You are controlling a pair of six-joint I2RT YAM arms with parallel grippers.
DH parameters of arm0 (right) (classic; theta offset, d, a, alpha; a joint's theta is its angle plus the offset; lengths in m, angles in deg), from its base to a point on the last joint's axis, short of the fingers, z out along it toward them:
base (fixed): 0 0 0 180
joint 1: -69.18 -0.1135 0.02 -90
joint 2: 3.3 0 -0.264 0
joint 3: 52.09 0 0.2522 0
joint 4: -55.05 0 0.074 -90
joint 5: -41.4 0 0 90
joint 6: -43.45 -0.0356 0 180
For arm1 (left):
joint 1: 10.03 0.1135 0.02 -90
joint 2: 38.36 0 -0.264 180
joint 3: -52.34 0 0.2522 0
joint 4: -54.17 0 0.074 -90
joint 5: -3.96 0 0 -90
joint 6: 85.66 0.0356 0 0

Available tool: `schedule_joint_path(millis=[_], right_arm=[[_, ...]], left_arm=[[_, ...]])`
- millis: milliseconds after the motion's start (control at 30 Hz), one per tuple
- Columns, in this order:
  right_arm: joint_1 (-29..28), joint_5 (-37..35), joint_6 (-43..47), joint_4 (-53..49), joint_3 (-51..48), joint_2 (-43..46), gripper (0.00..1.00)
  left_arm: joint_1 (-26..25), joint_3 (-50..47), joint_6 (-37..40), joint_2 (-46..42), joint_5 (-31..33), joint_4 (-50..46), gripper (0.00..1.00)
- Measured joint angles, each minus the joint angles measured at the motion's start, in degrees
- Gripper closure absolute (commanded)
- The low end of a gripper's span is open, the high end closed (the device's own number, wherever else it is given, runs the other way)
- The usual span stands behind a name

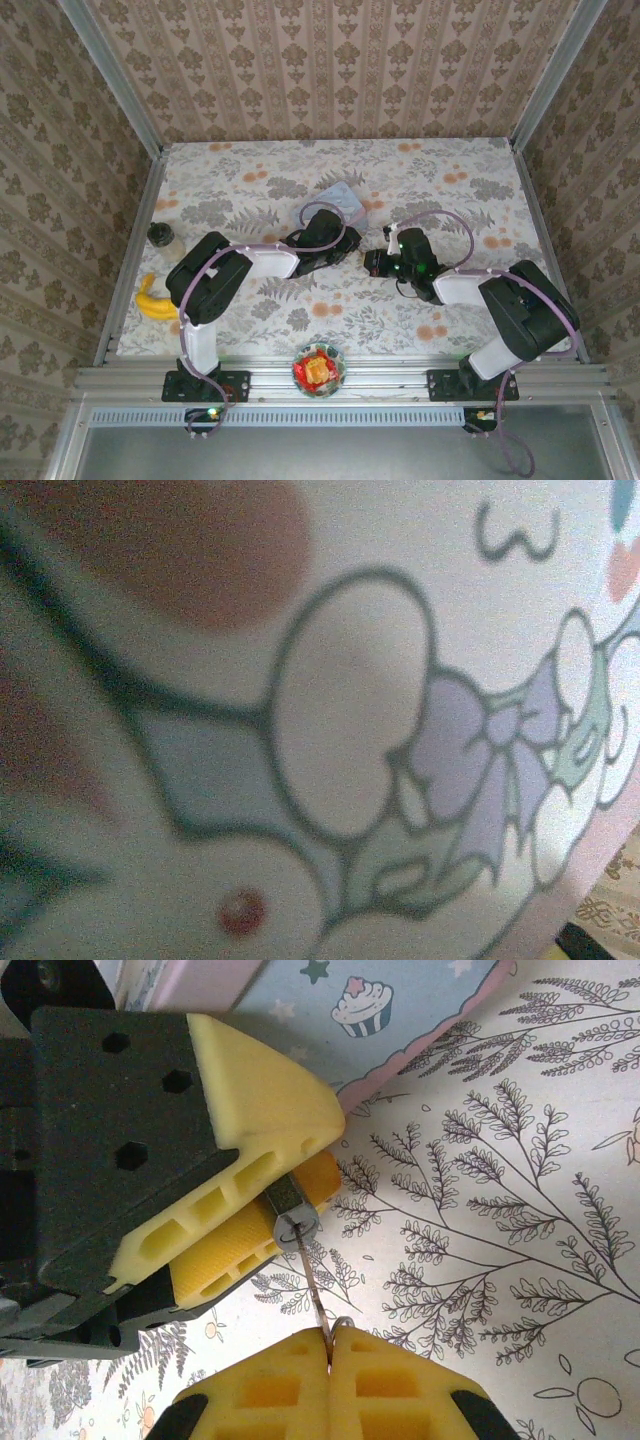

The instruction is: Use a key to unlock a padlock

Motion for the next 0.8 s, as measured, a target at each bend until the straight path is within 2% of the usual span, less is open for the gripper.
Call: schedule_joint_path(millis=[367,800], right_arm=[[0.44,4.11,-0.04,-2.56,1.62,-0.5,1.0],[1.49,5.53,0.0,-10.16,2.93,5.01,1.0]], left_arm=[[0.7,-0.61,-3.04,-1.97,-2.95,-1.64,1.0],[0.76,-0.61,-4.35,-3.74,-7.56,-3.91,1.0]])
